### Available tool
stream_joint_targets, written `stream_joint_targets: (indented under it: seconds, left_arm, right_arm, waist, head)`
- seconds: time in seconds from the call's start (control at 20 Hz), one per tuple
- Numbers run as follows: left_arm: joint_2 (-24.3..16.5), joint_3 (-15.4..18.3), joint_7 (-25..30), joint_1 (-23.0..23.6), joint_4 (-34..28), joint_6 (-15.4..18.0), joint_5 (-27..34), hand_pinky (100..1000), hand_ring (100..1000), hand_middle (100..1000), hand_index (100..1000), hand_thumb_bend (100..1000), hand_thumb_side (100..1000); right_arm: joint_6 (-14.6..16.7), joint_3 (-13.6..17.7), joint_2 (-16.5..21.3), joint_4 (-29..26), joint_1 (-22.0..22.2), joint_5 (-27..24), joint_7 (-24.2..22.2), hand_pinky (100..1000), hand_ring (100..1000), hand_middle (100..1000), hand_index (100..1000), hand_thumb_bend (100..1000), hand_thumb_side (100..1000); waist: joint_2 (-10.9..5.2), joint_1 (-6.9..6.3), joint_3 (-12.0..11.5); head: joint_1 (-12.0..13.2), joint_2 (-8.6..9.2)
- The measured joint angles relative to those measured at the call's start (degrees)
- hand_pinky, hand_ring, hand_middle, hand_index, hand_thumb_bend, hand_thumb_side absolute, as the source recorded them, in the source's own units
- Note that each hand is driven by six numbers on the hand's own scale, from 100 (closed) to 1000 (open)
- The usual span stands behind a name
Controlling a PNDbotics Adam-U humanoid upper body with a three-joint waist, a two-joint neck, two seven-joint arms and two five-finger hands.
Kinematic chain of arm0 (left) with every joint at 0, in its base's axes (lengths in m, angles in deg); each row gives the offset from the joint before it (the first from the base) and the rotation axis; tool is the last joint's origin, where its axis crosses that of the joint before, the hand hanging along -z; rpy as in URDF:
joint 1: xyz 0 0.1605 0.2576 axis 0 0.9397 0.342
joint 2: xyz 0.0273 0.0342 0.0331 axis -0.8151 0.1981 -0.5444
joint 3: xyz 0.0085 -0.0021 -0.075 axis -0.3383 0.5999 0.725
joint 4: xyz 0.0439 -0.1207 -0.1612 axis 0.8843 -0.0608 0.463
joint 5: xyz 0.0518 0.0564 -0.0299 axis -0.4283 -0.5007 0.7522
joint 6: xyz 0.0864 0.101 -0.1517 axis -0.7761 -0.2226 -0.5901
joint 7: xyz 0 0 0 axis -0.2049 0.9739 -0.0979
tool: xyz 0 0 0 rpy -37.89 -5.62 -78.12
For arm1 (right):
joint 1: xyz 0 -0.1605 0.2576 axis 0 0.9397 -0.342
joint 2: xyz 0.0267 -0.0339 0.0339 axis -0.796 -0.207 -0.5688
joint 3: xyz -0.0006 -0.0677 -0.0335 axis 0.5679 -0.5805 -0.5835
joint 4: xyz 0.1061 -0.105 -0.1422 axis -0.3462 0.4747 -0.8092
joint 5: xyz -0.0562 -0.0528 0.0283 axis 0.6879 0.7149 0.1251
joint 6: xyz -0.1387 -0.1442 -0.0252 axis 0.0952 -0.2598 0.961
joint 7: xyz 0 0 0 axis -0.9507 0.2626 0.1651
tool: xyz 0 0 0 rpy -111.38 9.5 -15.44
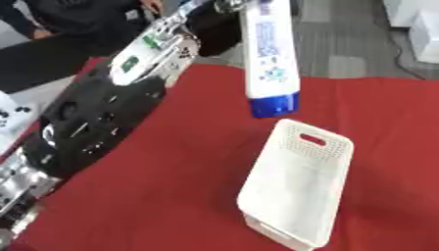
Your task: Pick up objects on the table and place them in the box.
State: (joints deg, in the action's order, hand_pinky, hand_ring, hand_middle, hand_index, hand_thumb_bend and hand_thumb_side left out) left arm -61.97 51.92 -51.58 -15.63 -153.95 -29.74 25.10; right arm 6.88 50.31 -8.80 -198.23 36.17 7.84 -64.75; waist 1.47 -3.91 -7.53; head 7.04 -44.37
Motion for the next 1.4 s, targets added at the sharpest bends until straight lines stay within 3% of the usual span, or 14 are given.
stream_joint_targets:
  seconds: [0.6,1.1,1.25,1.35,1.4]
  left_arm:
    - [0.12,-3.12,1.79,1.72,-0.8,-1.26,-0.2,100,100,100,285,100,609]
    - [0.08,-5.47,4.29,2.63,0.99,0.25,-4.0,100,100,100,291,100,613]
    - [0.08,-5.52,3.84,2.83,1.71,2.85,-6.89,100,100,100,359,100,615]
    - [0.07,-5.65,3.33,3.12,2.26,5.23,-9.24,100,100,100,508,100,629]
    - [0.07,-5.85,3.11,3.19,2.59,6.48,-10.55,100,100,190,604,100,703]
  right_arm:
    - [-0.21,0.27,0.13,0.0,-0.5,-0.57,-0.21,165,336,396,402,100,1000]
    - [-0.29,0.27,0.46,0.0,-0.93,-1.07,-0.29,165,336,395,402,100,1000]
    - [-0.31,0.27,0.47,0.0,-0.94,-1.18,-0.31,165,336,396,402,100,1000]
    - [-0.39,0.27,0.47,0.0,-0.96,-1.35,-0.39,166,336,396,402,100,1000]
    - [-0.42,0.27,0.47,0.0,-0.98,-1.46,-0.42,166,336,396,401,100,1000]
  waist:
    - [0.01,-0.03,0.39]
    - [0.04,-0.04,0.7]
    - [0.04,-0.05,0.74]
    - [0.04,-0.08,0.77]
    - [0.04,-0.13,0.84]
  head:
    - [-0.02,0.0]
    - [-0.01,0.0]
    - [-0.01,0.0]
    - [-0.01,0.0]
    - [-0.01,0.0]
